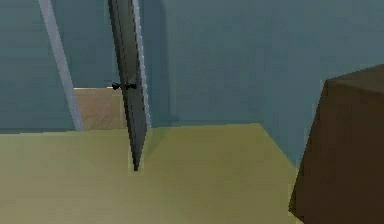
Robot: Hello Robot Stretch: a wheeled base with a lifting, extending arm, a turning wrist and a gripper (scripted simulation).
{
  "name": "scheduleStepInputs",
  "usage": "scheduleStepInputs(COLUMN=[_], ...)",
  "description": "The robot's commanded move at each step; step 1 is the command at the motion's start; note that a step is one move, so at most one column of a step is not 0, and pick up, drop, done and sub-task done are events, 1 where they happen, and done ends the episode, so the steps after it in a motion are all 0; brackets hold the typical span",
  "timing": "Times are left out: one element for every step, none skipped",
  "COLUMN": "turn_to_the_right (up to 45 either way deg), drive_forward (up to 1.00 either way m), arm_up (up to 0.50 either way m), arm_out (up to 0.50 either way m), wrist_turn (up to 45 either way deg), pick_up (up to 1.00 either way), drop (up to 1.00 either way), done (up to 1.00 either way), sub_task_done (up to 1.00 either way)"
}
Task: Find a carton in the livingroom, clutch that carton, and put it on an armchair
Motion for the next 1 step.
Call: scheduleStepInputs(turn_to_the_right=[0.0], drive_forward=[0.00], arm_up=[0.00], arm_out=[0.00], wrist_turn=[45.0], pick_up=[0.00], drop=[0.00], done=[0.00], sub_task_done=[0.00])
